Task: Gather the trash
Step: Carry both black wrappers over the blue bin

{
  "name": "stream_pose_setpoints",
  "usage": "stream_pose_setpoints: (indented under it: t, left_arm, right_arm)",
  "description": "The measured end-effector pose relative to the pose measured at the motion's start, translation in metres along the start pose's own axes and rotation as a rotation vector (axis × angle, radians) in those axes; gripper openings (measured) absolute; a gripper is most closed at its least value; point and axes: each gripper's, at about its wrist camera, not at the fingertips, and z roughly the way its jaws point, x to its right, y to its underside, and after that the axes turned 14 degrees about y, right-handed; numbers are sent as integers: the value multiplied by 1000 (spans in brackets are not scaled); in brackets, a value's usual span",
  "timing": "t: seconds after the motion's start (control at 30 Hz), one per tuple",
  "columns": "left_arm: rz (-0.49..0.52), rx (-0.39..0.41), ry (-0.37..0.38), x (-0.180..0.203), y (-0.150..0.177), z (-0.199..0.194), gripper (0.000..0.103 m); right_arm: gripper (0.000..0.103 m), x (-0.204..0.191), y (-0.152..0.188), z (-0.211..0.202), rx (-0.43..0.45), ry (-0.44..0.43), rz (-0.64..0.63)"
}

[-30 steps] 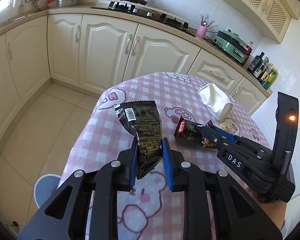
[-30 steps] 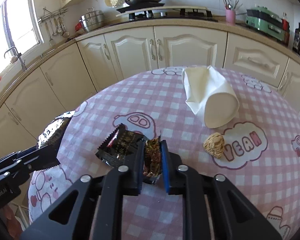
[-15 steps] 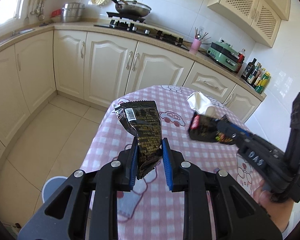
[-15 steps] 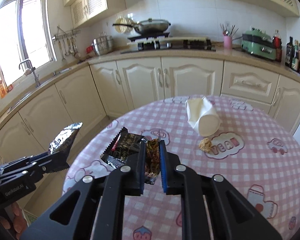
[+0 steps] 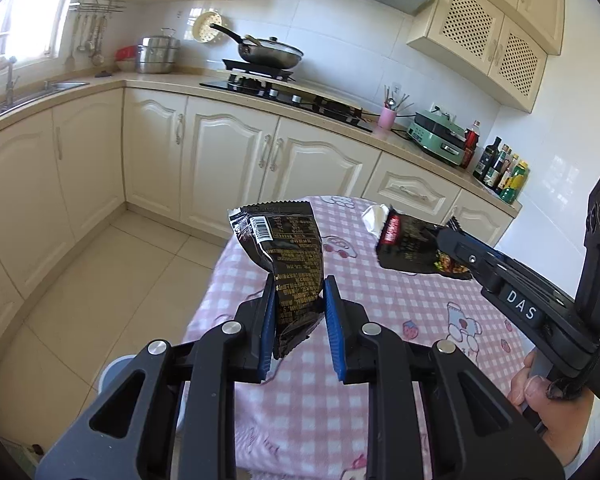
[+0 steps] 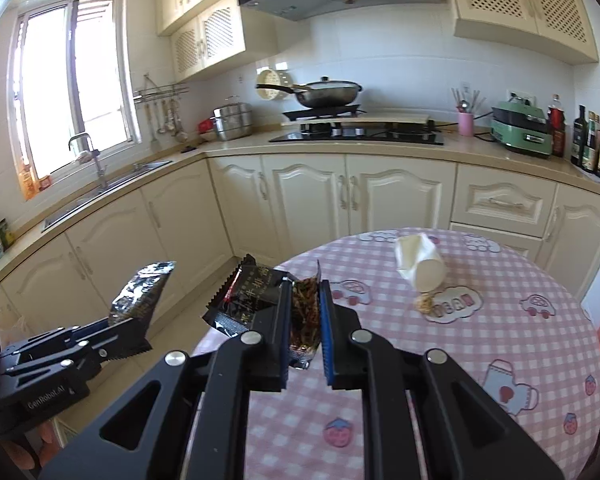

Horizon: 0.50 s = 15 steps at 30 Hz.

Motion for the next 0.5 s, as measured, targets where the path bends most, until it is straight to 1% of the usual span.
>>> stream_pose_setpoints:
  t: [0.23,0.5]
  left_arm:
    - [-40,24,-71,-26,7,-28,21]
    - [-128,16,-170,-80,19,-42,21]
  right_arm:
    - [13,-56,7,0,-18,-105,-56]
    - [13,-129,19,20,-71,-217,-124]
